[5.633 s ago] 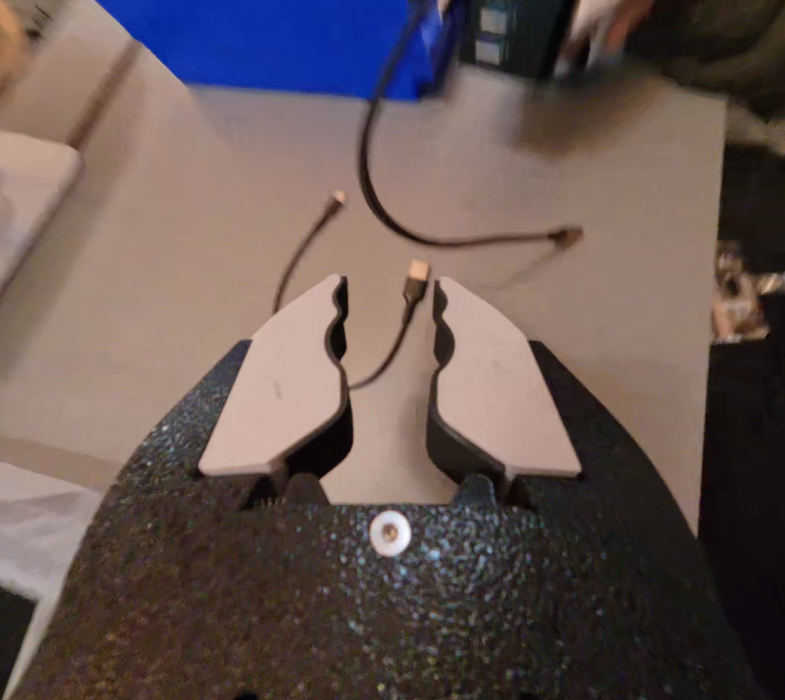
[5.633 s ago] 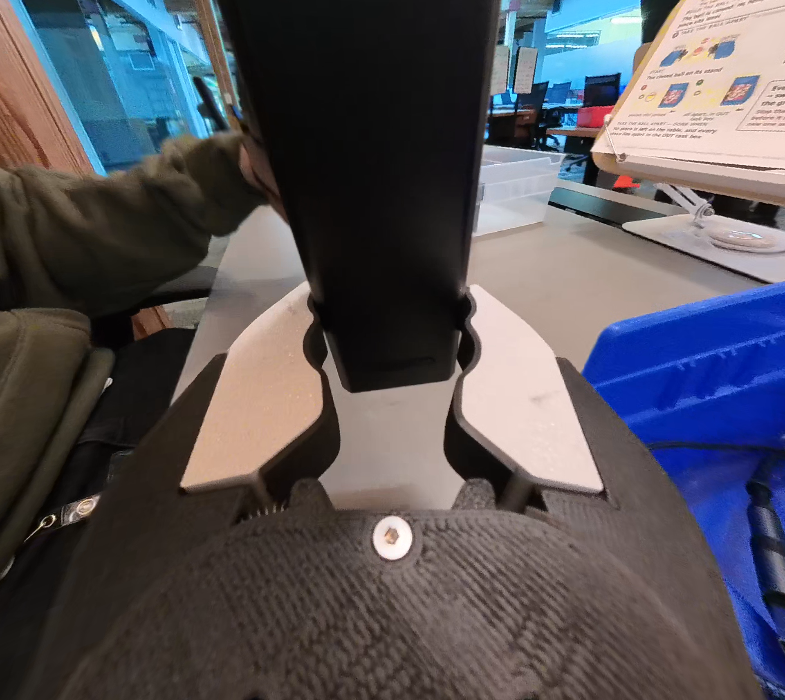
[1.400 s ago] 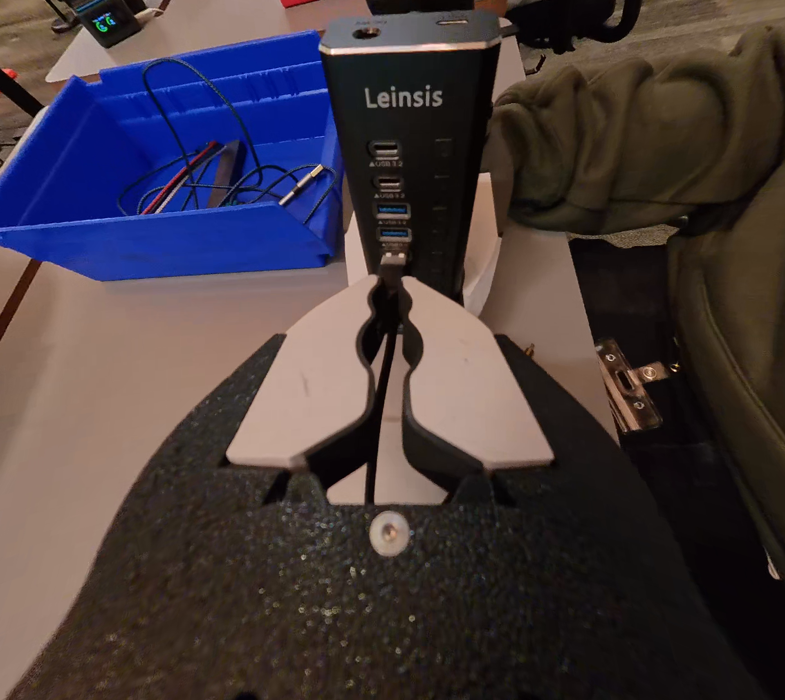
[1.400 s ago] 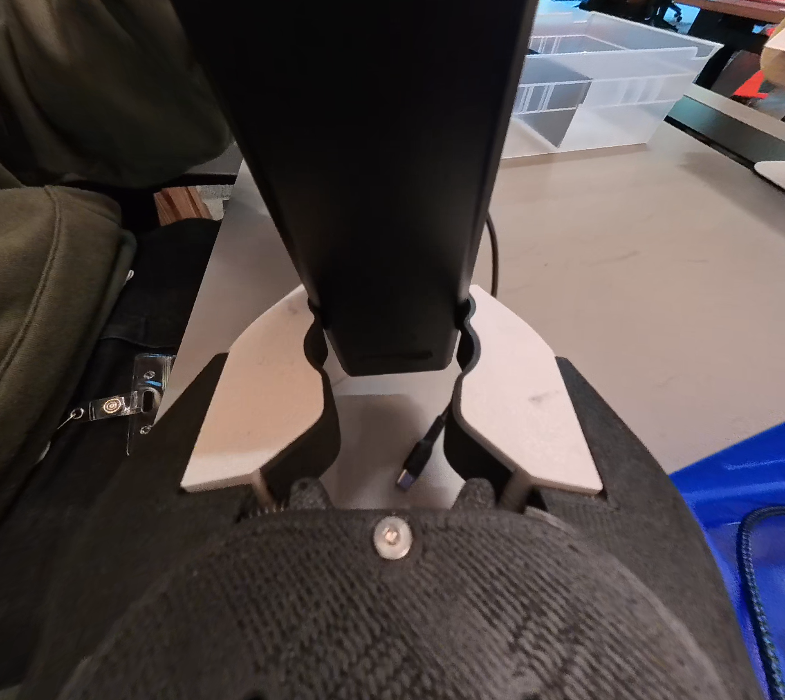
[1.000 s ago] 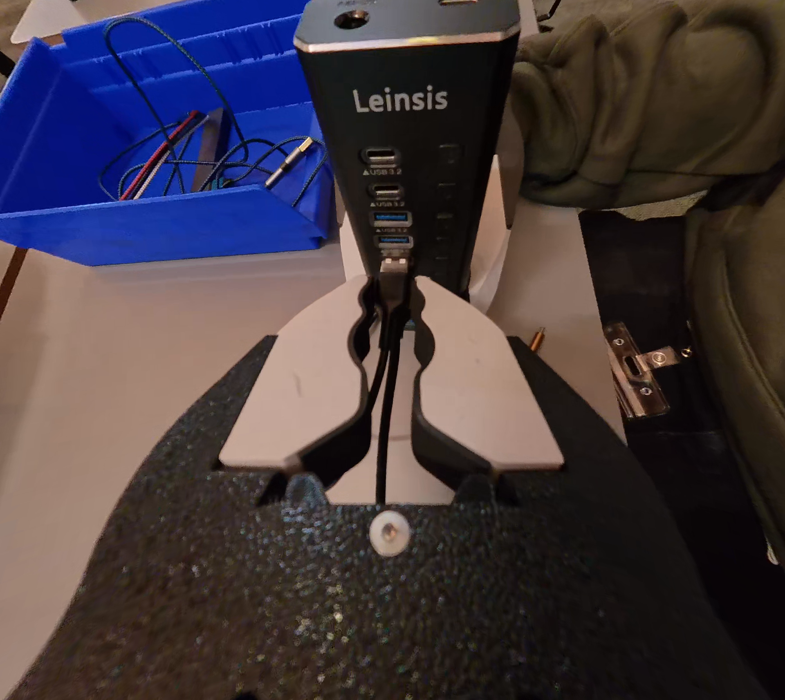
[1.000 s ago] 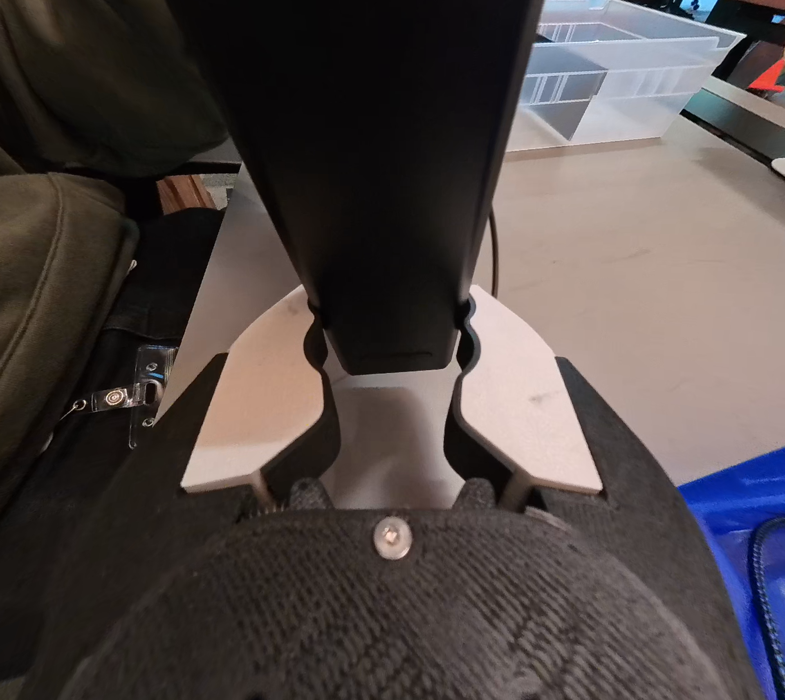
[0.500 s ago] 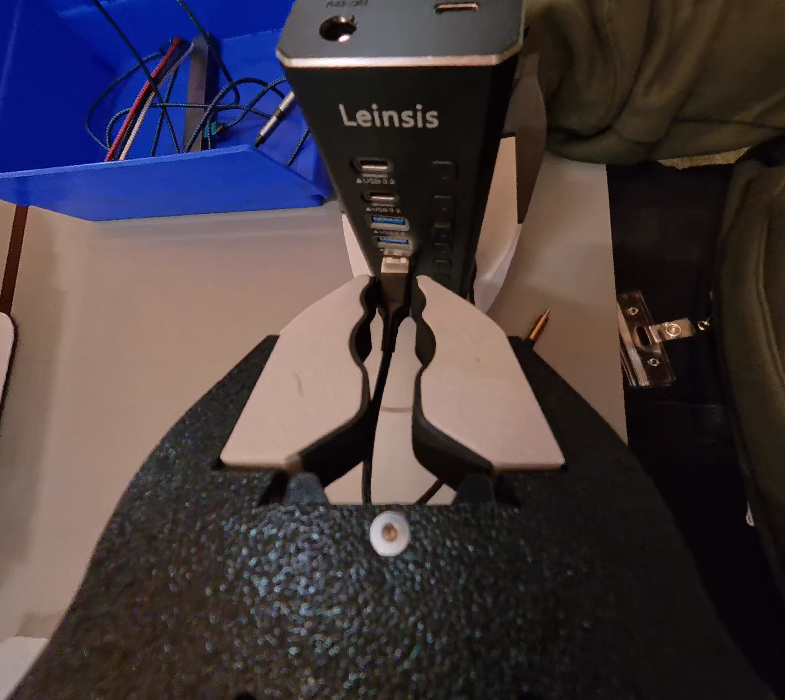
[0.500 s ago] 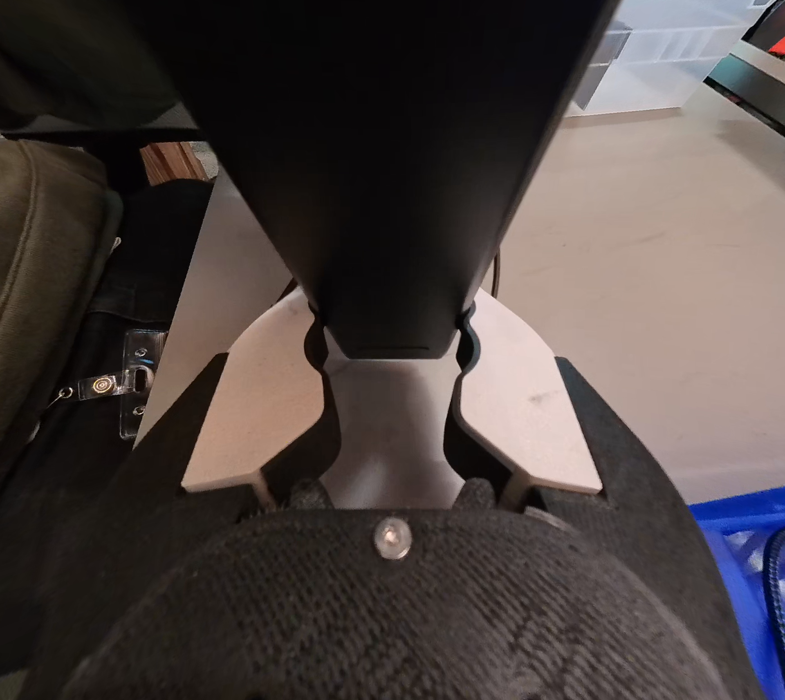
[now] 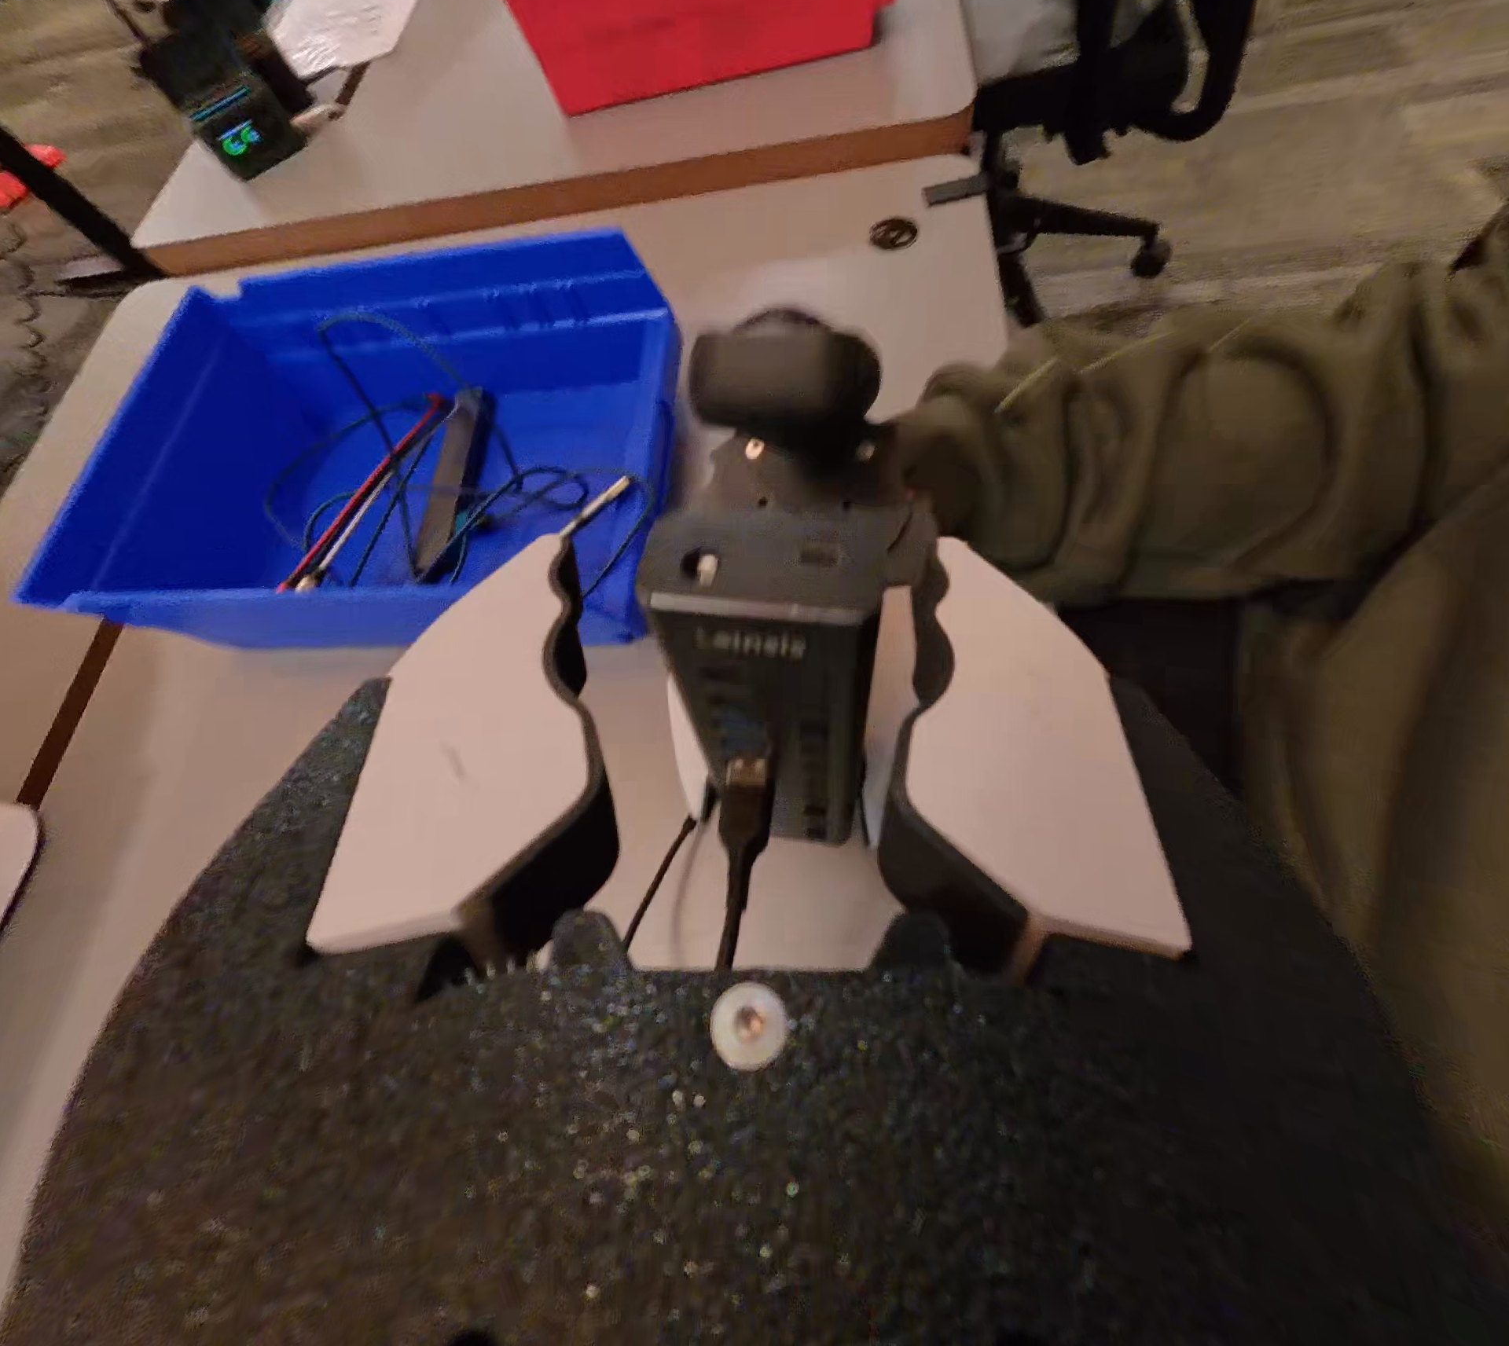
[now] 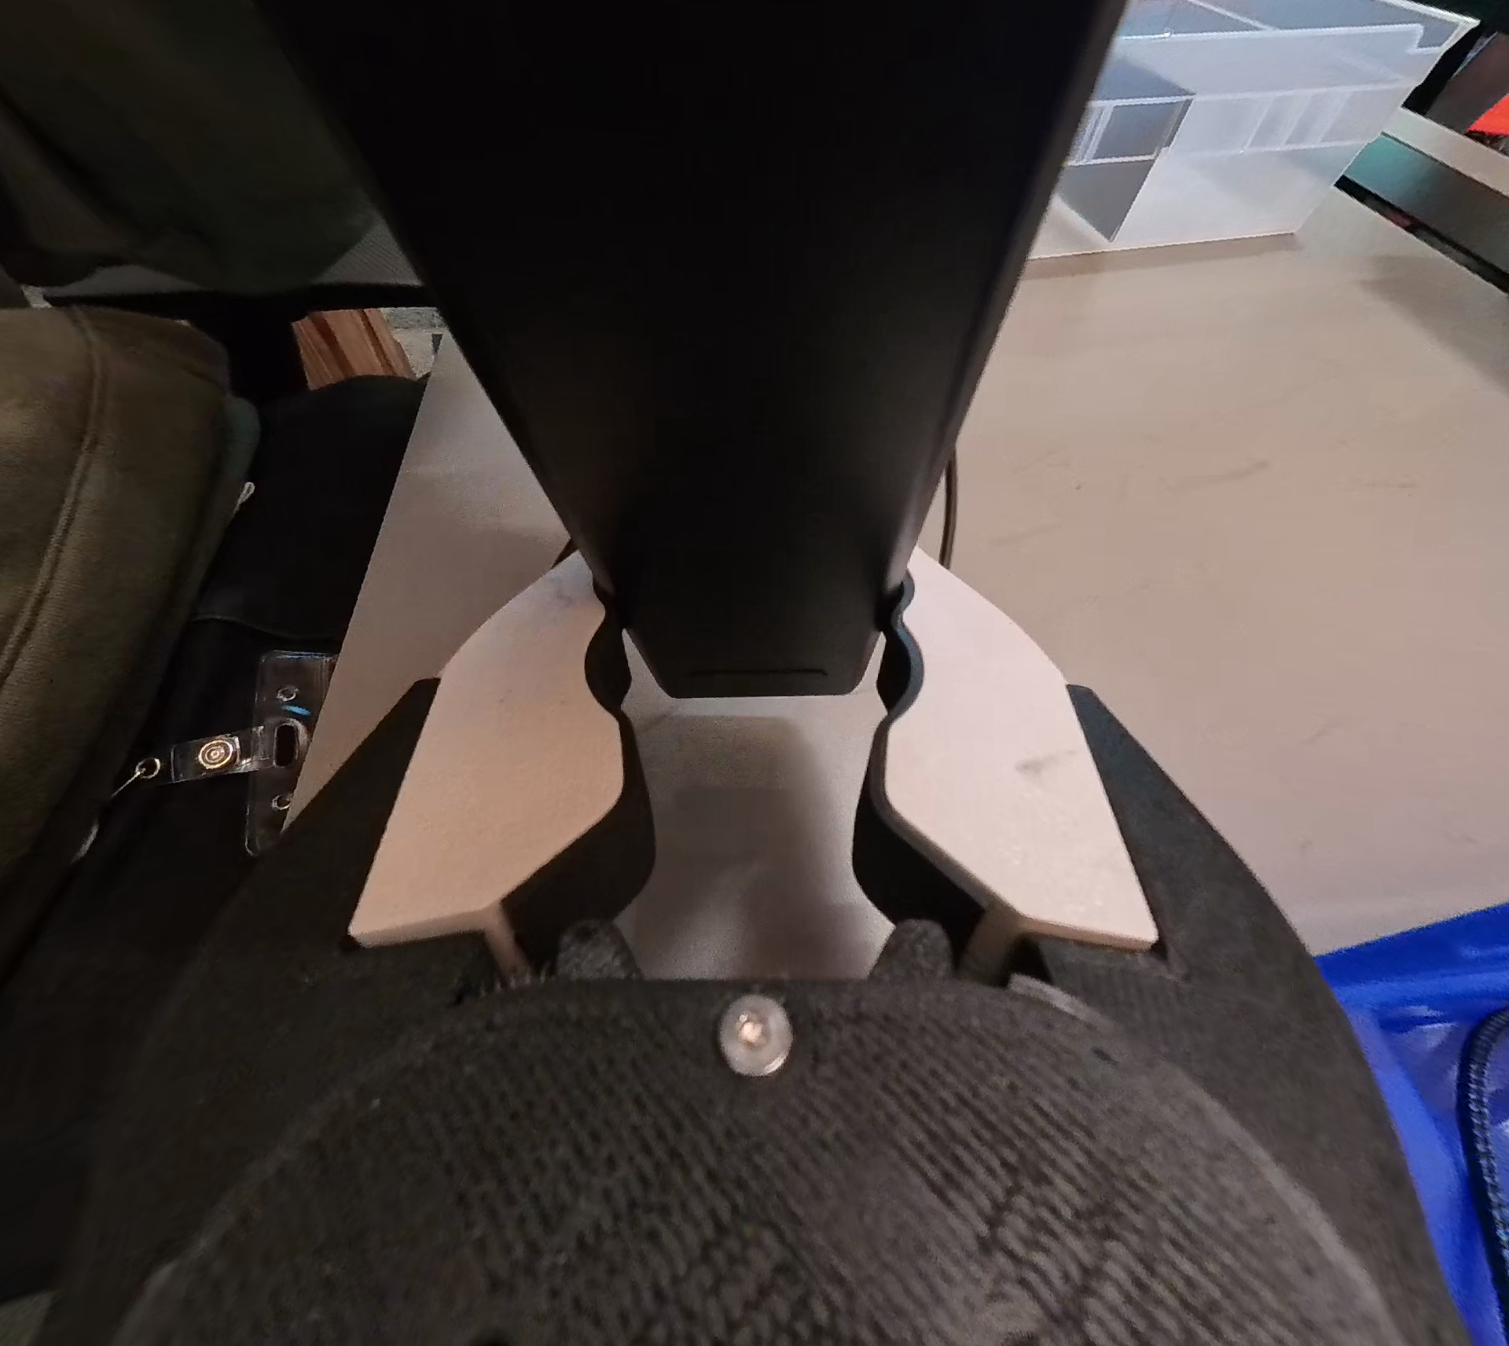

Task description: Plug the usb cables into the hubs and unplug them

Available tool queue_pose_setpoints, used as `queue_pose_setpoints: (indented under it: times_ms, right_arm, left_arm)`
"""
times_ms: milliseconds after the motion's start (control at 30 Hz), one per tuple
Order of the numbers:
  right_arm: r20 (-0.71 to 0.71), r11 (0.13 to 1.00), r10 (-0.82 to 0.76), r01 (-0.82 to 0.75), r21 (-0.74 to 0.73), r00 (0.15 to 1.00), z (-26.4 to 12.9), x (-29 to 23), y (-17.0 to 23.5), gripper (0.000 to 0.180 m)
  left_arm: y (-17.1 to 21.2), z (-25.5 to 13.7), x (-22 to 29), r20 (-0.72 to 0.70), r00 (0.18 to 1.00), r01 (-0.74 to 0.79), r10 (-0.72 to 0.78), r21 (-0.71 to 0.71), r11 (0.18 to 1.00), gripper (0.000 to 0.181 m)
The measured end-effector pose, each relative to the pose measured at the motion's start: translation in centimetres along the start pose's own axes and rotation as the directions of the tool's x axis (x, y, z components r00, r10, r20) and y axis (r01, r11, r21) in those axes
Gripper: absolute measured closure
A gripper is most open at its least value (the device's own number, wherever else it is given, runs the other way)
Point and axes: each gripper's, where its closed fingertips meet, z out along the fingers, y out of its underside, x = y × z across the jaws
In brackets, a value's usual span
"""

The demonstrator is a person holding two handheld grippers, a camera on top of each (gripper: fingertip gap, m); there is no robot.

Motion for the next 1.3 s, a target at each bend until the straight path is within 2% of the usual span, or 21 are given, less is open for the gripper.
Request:
queue_pose_setpoints:
  times_ms: [67, 167, 200, 300, 500, 833, 1133, 1300]
  right_arm:
    - [0.001, 1.0, 0.001, -0.001, 0.003, 1.0, 0.0, 0.0, 0.0, 0.119]
    - [0.003, 1.0, 0.014, -0.014, 0.023, 1.0, -0.3, 0.1, -0.2, 0.119]
    - [0.001, 0.999, 0.023, -0.023, 0.026, 1.0, -0.3, 0.2, -0.3, 0.119]
    - [0.004, 0.998, 0.048, -0.048, 0.05, 0.999, -0.5, 0.5, -0.5, 0.119]
    - [-0.002, 0.985, 0.077, -0.075, 0.156, 0.997, -1.8, 0.9, -1.6, 0.119]
    - [-0.032, 0.934, 0.098, -0.081, 0.349, 0.995, -4.1, 1.5, -3.3, 0.116]
    - [-0.066, 0.961, 0.075, -0.055, 0.272, 0.995, -2.7, 1.6, -2.8, 0.117]
    - [-0.082, 0.953, 0.072, -0.044, 0.3, 0.994, -2.8, 1.8, -3.2, 0.116]
  left_arm:
    - [-1.2, 0.8, -0.2, 0.009, 1.0, 0.015, -0.015, -0.02, 1.0, 0.104]
    - [-0.3, 2.2, -0.1, -0.027, 1.0, 0.009, -0.013, -0.151, 0.989, 0.113]
    - [-0.4, 2.4, 0.0, -0.045, 0.999, 0.014, -0.021, -0.159, 0.987, 0.121]
    - [-0.4, 2.3, -0.6, -0.053, 0.998, 0.031, -0.042, -0.195, 0.98, 0.123]
    - [-1.5, 1.7, -1.5, -0.03, 0.996, 0.08, -0.087, -0.165, 0.983, 0.123]
    - [-0.6, 2.6, -1.3, -0.029, 0.998, 0.042, -0.049, -0.206, 0.978, 0.123]
    - [0.0, 3.2, -1.4, -0.063, 0.996, 0.043, -0.057, -0.196, 0.98, 0.123]
    - [0.5, 3.4, -1.2, -0.067, 0.997, 0.014, -0.029, -0.209, 0.978, 0.124]
